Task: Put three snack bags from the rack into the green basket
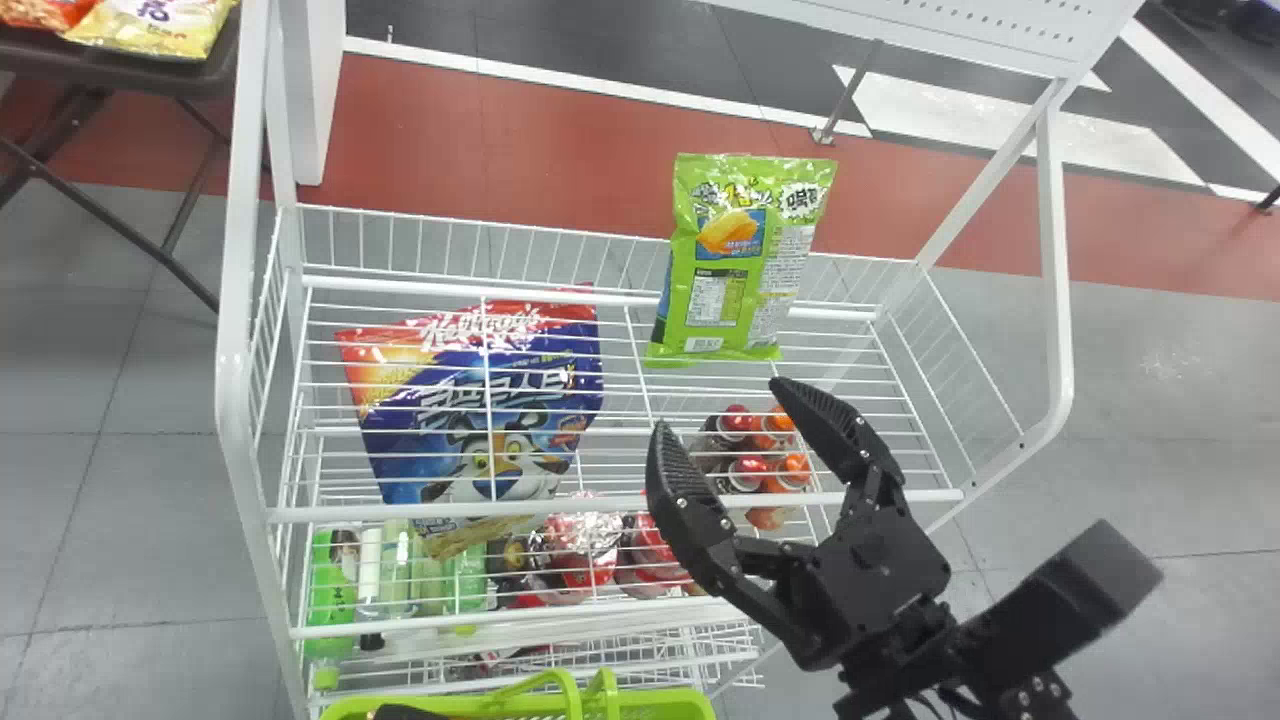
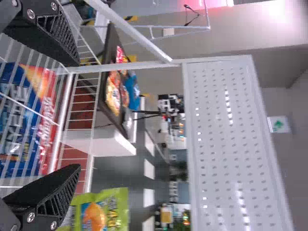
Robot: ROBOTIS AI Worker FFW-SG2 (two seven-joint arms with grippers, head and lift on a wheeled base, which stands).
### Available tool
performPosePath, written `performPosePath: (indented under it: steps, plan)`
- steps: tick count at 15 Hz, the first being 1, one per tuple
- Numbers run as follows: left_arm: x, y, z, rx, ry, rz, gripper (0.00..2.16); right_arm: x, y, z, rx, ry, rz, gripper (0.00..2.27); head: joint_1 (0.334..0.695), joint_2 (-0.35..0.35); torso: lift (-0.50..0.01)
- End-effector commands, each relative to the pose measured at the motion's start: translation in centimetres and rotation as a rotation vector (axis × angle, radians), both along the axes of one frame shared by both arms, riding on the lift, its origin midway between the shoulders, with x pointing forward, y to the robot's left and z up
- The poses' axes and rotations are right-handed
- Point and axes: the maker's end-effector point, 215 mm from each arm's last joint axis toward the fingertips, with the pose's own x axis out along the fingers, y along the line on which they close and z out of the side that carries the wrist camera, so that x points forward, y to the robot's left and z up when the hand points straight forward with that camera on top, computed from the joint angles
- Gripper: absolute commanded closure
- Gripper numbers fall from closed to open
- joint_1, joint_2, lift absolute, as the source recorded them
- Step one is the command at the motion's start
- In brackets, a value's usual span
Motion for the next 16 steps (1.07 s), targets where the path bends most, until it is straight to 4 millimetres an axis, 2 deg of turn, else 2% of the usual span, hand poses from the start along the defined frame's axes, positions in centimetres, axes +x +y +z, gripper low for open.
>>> performPosePath:
  steps: [1, 9, 16]
  plan:
    - [-0.1, -0.1, 0.1, -0.005, 0.005, 0.003, 1.42, -0.5, -0.8, -0.4, 0.011, -0.022, -0.017, 0.06, 0.695, -0.350, 0.000]
    - [-0.2, -0.1, 0.3, -0.010, 0.003, 0.002, 1.41, -0.6, -2.3, -1.0, 0.064, 0.009, -0.089, 0.07, 0.695, -0.350, 0.000]
    - [-0.1, -0.1, 0.3, -0.008, -0.001, 0.003, 1.42, -0.9, -2.7, -1.3, 0.070, 0.017, -0.101, 0.08, 0.695, -0.350, 0.000]
